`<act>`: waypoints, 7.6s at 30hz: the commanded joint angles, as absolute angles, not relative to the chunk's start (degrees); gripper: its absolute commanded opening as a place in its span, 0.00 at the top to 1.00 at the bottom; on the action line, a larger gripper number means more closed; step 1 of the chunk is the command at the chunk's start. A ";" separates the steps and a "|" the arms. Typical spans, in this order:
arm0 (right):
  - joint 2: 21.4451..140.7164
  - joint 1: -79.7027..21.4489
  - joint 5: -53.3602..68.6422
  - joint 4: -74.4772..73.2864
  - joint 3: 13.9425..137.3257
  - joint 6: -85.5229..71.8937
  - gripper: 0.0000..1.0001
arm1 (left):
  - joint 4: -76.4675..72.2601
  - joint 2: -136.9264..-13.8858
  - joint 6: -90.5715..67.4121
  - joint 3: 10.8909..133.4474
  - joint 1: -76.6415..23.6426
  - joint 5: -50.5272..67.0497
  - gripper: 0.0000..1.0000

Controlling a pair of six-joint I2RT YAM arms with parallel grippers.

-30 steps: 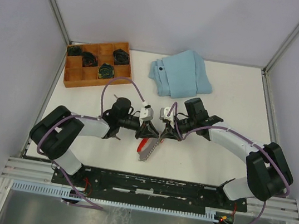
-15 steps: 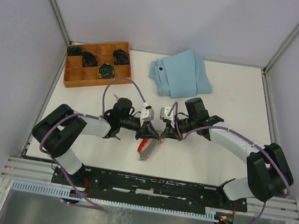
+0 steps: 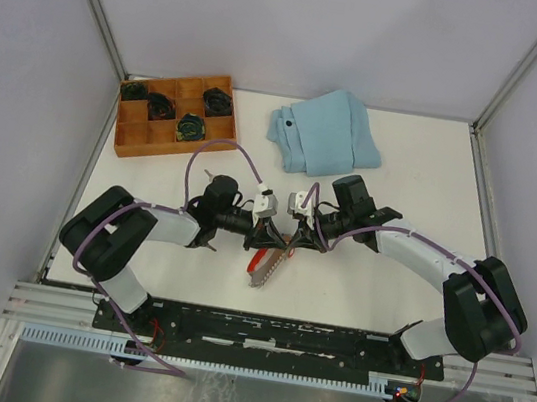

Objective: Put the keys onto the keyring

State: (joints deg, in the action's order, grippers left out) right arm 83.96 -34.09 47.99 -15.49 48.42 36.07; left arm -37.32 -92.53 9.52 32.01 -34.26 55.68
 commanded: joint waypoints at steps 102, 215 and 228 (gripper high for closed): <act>86.72 4.09 4.80 -29.26 43.62 -40.66 0.64 | -31.21 -74.89 6.06 28.16 -36.56 19.22 0.97; 98.84 -19.77 6.40 -32.04 62.32 -0.48 0.65 | -27.94 -77.43 7.95 30.64 -36.47 28.06 0.97; 99.22 -20.76 -0.01 -31.33 62.27 -0.32 0.69 | -27.84 -77.50 7.91 30.68 -36.48 28.16 0.97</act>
